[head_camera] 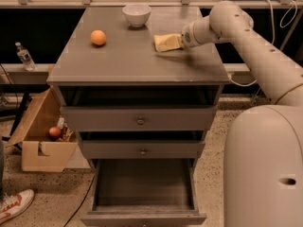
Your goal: Place sponge into bottom drawer
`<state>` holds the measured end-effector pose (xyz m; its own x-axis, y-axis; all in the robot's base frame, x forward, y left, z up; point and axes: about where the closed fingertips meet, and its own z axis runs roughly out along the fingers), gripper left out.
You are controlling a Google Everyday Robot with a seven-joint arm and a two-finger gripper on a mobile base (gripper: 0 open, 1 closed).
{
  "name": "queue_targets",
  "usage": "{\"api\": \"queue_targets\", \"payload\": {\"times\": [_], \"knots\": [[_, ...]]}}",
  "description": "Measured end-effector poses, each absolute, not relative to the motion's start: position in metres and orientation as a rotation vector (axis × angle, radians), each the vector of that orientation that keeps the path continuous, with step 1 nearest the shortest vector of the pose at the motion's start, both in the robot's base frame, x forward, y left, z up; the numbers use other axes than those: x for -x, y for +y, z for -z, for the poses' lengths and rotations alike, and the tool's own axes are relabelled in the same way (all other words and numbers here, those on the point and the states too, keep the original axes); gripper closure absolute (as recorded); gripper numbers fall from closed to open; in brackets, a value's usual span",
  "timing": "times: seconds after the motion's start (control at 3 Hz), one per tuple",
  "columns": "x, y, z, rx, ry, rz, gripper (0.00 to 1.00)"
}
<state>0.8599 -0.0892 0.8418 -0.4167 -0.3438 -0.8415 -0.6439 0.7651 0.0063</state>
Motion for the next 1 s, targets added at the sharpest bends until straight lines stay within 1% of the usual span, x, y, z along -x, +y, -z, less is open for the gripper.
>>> {"api": "queue_targets", "payload": {"times": [0.67, 1.0], "knots": [[-0.846, -0.07, -0.854, 0.754, 1.967, -0.466, 0.61], [-0.81, -0.078, -0.887, 0.754, 1.888, -0.461, 0.85]]}}
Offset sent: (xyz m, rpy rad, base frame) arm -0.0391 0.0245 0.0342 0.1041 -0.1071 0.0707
